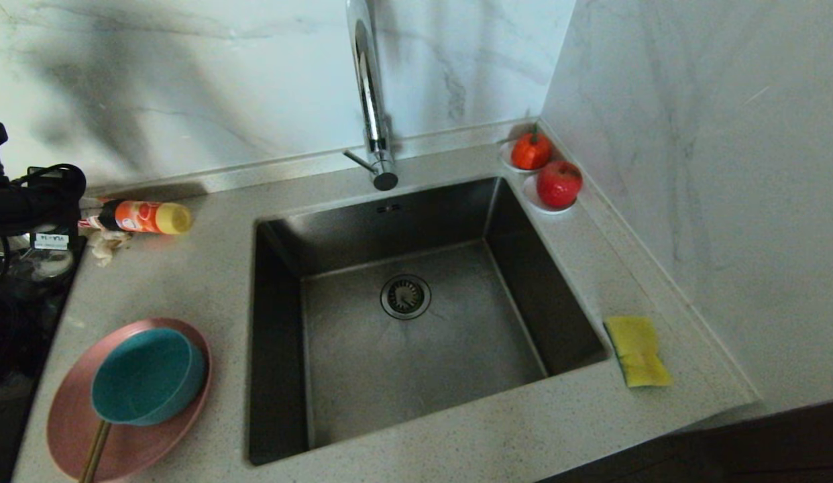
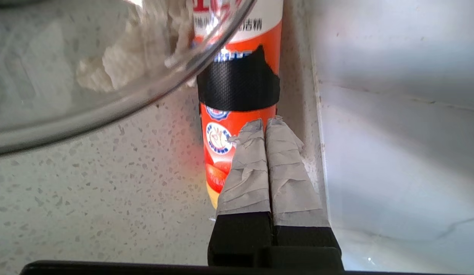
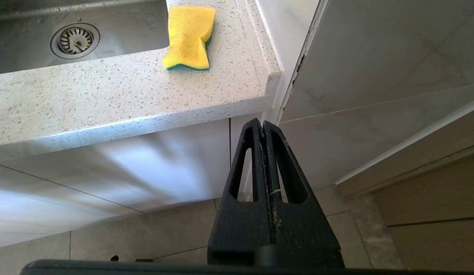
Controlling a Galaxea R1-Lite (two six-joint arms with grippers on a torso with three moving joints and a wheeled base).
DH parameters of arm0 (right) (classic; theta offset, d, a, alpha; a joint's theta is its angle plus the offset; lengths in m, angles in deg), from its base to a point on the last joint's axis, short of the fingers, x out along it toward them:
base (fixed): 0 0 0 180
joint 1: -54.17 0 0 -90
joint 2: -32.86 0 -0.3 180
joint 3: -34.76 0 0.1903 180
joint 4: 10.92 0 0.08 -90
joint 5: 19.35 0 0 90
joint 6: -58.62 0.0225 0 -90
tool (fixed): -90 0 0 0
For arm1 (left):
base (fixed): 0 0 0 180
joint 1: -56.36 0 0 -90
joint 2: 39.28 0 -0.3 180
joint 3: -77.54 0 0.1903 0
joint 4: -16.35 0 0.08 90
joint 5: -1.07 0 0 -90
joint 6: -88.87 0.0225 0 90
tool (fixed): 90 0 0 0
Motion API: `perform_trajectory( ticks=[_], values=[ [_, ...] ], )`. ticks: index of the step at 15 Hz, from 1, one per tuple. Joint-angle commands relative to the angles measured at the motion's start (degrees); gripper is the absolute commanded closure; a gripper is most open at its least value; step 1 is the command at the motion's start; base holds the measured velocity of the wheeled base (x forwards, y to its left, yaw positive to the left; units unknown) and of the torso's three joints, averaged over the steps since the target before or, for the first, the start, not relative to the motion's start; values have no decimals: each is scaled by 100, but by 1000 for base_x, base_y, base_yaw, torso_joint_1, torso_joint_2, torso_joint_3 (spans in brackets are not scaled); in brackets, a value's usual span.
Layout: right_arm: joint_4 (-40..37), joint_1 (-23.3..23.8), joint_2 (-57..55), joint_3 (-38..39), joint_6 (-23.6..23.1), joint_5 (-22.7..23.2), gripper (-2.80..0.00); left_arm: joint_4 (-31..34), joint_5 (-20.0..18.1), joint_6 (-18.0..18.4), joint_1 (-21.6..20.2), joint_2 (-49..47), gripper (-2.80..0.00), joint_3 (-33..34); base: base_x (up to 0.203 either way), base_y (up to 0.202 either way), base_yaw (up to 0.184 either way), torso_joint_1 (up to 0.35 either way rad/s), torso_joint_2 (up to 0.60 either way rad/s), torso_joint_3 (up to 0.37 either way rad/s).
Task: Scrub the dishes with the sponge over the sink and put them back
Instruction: Grab the dish soap
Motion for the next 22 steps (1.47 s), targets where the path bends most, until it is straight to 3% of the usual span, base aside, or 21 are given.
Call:
perform_trajectory(
  ticks=[1, 22],
  values=[
    [5, 0, -5, 2, 4, -1, 0, -4, -4, -55, 35, -174, 0, 13, 0, 0, 0, 0, 0, 0],
    [5, 0, -5, -6, -3, -1, 0, -18, 14, 5, 201, -1097, 0, -619, 0, 0, 0, 0, 0, 0]
  ],
)
